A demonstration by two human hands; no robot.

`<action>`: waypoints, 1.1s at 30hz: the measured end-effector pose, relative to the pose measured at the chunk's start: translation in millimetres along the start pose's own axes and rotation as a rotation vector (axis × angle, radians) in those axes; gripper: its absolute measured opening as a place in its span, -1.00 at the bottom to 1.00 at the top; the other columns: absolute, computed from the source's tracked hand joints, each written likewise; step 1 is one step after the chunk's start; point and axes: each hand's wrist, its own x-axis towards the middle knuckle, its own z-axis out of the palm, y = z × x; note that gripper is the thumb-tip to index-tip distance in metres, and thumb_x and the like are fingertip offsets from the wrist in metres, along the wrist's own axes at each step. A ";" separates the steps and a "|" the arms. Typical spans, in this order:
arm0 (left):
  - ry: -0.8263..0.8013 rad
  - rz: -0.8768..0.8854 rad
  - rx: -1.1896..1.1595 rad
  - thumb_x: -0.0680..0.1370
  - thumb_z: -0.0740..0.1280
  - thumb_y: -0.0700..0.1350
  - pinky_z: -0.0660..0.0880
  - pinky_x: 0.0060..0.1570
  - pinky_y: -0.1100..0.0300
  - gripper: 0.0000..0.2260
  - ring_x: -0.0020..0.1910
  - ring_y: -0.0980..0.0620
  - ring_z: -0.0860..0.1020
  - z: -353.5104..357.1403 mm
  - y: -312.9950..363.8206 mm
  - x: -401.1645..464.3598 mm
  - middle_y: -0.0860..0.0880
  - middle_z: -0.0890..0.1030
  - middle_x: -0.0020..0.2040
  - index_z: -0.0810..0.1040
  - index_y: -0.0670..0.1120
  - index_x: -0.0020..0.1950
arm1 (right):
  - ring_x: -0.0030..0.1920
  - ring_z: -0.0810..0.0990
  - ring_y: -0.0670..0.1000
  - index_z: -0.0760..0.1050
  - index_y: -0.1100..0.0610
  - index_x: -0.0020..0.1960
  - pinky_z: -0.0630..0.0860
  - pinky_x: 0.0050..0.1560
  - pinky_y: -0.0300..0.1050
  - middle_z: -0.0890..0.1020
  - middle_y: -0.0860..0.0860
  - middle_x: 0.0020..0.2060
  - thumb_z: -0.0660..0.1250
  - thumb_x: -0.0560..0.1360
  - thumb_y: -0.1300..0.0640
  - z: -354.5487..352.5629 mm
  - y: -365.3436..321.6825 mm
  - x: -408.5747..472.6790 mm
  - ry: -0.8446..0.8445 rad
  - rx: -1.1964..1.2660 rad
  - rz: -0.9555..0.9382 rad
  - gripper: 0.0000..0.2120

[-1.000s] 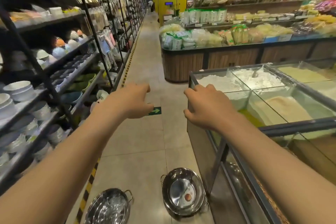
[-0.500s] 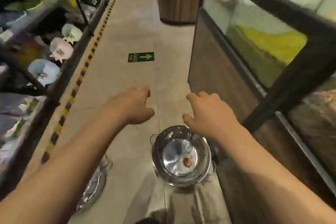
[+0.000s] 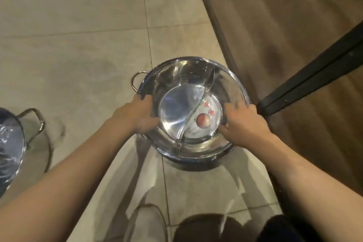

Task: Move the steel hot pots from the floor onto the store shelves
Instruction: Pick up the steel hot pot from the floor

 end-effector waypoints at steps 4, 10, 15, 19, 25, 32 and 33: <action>-0.072 0.024 -0.067 0.51 0.36 0.11 0.44 0.27 -0.14 -0.36 0.34 -0.22 0.44 32.5 -7.3 3.2 -0.12 0.33 0.43 0.24 -0.11 0.49 | 0.31 0.26 0.41 0.07 0.04 0.52 0.40 0.26 0.36 0.20 0.25 0.44 0.30 0.50 -0.12 26.7 11.7 -4.0 -0.093 -0.019 0.100 -0.30; -0.076 -0.034 -0.041 0.54 0.26 0.13 0.41 0.29 -0.16 -0.38 0.38 -0.25 0.35 65.0 -8.6 -24.3 -0.12 0.24 0.42 0.19 -0.15 0.48 | 0.47 0.09 0.45 0.13 0.01 0.51 0.08 0.40 0.56 0.23 0.24 0.48 0.30 0.49 -0.06 32.7 7.8 9.9 -0.057 -0.088 0.002 -0.33; -0.165 -0.150 0.104 0.55 0.18 0.26 0.47 0.06 -0.02 -0.37 0.28 -0.20 0.51 74.7 -16.0 -60.3 -0.13 0.27 0.48 0.20 -0.05 0.52 | 0.51 0.08 0.32 0.24 -0.10 0.49 0.02 0.46 0.47 0.26 0.14 0.50 0.37 0.46 -0.09 34.7 6.0 12.1 0.039 -0.093 -0.216 -0.36; 0.055 -0.180 0.067 0.56 0.17 0.21 0.42 -0.13 0.04 -0.67 0.04 -0.19 0.58 43.7 -29.8 -51.1 -0.12 0.55 0.13 0.41 -0.02 0.12 | 0.48 0.11 0.36 0.27 -0.07 0.49 0.02 0.45 0.41 0.26 0.17 0.52 0.39 0.45 -0.05 39.2 5.9 7.0 0.050 -0.058 -0.210 -0.34; 0.395 -0.230 0.044 0.48 0.39 0.14 0.40 0.14 -0.24 -0.39 0.32 -0.34 0.33 18.9 -61.6 -14.4 -0.32 0.38 0.34 0.41 -0.21 0.39 | 0.45 0.19 0.39 0.25 0.00 0.53 0.16 0.42 0.38 0.28 0.26 0.48 0.45 0.41 0.00 45.2 6.9 17.9 0.190 0.048 -0.099 -0.26; 0.270 -0.211 -0.204 0.48 0.40 0.19 0.25 0.34 -0.22 -0.18 0.41 -0.39 0.21 45.1 -66.7 0.0 -0.27 0.21 0.46 0.10 -0.13 0.57 | 0.45 0.10 0.50 -0.08 -0.16 0.55 0.31 0.32 0.41 -0.02 0.16 0.56 0.47 0.40 -0.23 42.8 13.2 47.4 0.018 0.338 0.140 -0.05; 0.292 -0.236 -0.220 0.48 0.39 0.20 0.27 0.33 -0.21 -0.19 0.39 -0.40 0.21 46.5 -64.1 -0.1 -0.27 0.22 0.45 0.12 -0.13 0.56 | 0.43 0.14 0.50 -0.07 -0.17 0.54 0.34 0.30 0.40 0.02 0.16 0.55 0.45 0.38 -0.29 42.4 12.1 48.7 0.015 0.345 0.147 -0.05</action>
